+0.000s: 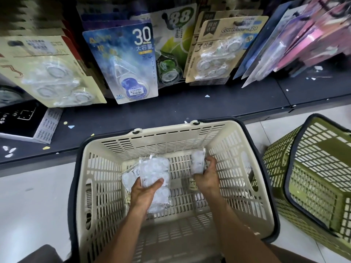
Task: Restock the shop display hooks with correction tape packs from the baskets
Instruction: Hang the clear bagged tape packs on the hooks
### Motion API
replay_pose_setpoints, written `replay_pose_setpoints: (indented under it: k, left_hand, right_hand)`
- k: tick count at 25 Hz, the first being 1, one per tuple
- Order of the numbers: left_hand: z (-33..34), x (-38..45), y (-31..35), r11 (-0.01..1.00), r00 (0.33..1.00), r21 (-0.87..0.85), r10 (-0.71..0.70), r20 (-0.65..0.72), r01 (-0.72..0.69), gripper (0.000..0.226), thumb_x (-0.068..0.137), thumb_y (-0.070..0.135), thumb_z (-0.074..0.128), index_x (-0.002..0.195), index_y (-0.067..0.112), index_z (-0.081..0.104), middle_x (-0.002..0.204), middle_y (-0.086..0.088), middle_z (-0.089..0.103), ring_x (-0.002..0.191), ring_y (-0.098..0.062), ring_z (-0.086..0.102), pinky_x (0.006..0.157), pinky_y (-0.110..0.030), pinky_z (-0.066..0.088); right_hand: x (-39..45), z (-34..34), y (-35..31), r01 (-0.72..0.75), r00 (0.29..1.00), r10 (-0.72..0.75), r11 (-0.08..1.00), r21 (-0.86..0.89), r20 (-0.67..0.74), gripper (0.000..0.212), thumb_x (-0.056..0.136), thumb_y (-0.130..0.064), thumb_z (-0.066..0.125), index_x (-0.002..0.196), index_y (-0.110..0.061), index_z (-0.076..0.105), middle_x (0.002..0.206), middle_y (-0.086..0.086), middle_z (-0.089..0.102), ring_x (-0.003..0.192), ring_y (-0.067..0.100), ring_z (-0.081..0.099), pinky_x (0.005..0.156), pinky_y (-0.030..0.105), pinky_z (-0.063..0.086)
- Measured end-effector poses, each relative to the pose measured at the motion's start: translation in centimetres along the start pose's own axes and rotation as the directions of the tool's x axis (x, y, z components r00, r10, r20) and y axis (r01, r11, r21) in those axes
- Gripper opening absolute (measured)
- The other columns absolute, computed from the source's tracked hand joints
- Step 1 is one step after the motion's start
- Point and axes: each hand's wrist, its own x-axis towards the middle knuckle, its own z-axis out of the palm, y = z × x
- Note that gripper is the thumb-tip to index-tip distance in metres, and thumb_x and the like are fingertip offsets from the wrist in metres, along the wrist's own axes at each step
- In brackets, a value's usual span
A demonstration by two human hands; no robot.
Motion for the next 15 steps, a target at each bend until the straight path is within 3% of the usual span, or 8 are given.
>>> replay_pose_setpoints:
  k: [4,6,8,10,11,12,14,15]
  left_hand:
    - [0.3,-0.2,0.2,0.999,1.000,-0.044,0.007,-0.001,-0.007,0.078,0.084,0.016,0.081,0.150,0.009,0.041,0.155,-0.011,0.047,0.139,-0.032,0.047,0.117,-0.039,0.034]
    - [0.6,-0.6,0.7,0.999,1.000,-0.045,0.012,0.011,-0.012,0.075,0.084,0.015,0.081,0.149,0.008,0.043,0.153,-0.010,0.048,0.137,-0.030,0.049,0.115,-0.037,0.035]
    - [0.5,-1.1,1.0,1.000,1.000,-0.028,0.013,-0.006,-0.014,0.070,0.085,0.014,0.080,0.146,0.008,0.047,0.151,-0.010,0.051,0.136,-0.027,0.049,0.113,-0.034,0.034]
    - [0.6,-1.5,1.3,0.999,1.000,-0.033,0.010,-0.006,-0.010,0.066,0.085,0.015,0.081,0.143,0.009,0.050,0.151,-0.009,0.051,0.137,-0.028,0.048,0.114,-0.034,0.034]
    - [0.7,-1.7,1.6,0.999,1.000,-0.036,0.007,-0.006,-0.008,0.066,0.085,0.014,0.080,0.143,0.007,0.050,0.152,-0.009,0.050,0.139,-0.029,0.047,0.114,-0.035,0.033]
    - [0.7,-1.8,1.7,0.999,1.000,-0.042,0.006,-0.009,-0.007,0.068,0.086,0.014,0.079,0.145,0.006,0.048,0.153,-0.010,0.048,0.141,-0.030,0.046,0.116,-0.035,0.032]
    - [0.7,-1.6,1.7,0.999,1.000,-0.049,0.009,-0.019,-0.010,0.076,0.086,0.016,0.079,0.151,0.005,0.041,0.157,-0.010,0.044,0.144,-0.030,0.042,0.117,-0.036,0.030]
    - [0.7,-1.7,1.8,0.999,1.000,-0.042,0.018,-0.014,-0.019,0.079,0.086,0.019,0.080,0.152,0.006,0.039,0.158,-0.010,0.042,0.144,-0.030,0.041,0.118,-0.036,0.029]
  right_hand:
    - [0.2,-1.1,-1.9,-0.091,0.995,0.076,0.961,0.262,0.067,0.068,0.084,0.006,0.069,0.136,-0.034,0.054,0.114,-0.002,0.068,0.097,0.024,0.069,0.069,0.038,0.061]
    - [0.3,-2.3,-3.1,-0.215,0.973,0.166,0.909,0.357,0.163,0.044,0.088,0.001,0.066,0.124,-0.024,0.065,0.109,0.004,0.071,0.088,0.025,0.070,0.059,0.032,0.058]
    - [-0.2,-3.3,-4.1,-0.361,0.921,0.243,0.828,0.429,0.305,0.019,0.099,-0.011,0.055,0.111,-0.010,0.069,0.103,0.016,0.074,0.078,0.026,0.071,0.059,0.032,0.058]
    - [-0.6,-4.1,-4.4,-0.425,0.890,0.210,0.705,0.568,0.405,0.026,0.103,-0.016,0.045,0.104,-0.006,0.068,0.096,0.020,0.075,0.078,0.029,0.073,0.065,0.035,0.060]
    - [-0.8,-4.4,-4.6,-0.406,0.894,0.169,0.699,0.589,0.416,0.024,0.101,-0.013,0.047,0.097,-0.009,0.070,0.098,0.018,0.075,0.083,0.030,0.073,0.069,0.038,0.060]
    - [-0.9,-4.5,-4.6,-0.334,0.912,0.119,0.772,0.541,0.392,0.022,0.098,-0.009,0.051,0.091,-0.012,0.071,0.103,0.016,0.074,0.090,0.032,0.072,0.074,0.044,0.060]
    - [-1.3,-4.3,-4.8,-0.027,0.955,-0.009,0.993,0.115,0.297,0.020,0.094,-0.005,0.060,0.099,-0.022,0.069,0.109,0.013,0.070,0.090,0.028,0.069,0.079,0.052,0.060]
    - [-1.9,-3.8,-5.1,0.131,0.952,-0.094,0.985,-0.111,0.292,0.030,0.092,-0.009,0.065,0.112,-0.031,0.064,0.107,0.009,0.069,0.086,0.023,0.069,0.077,0.051,0.062]
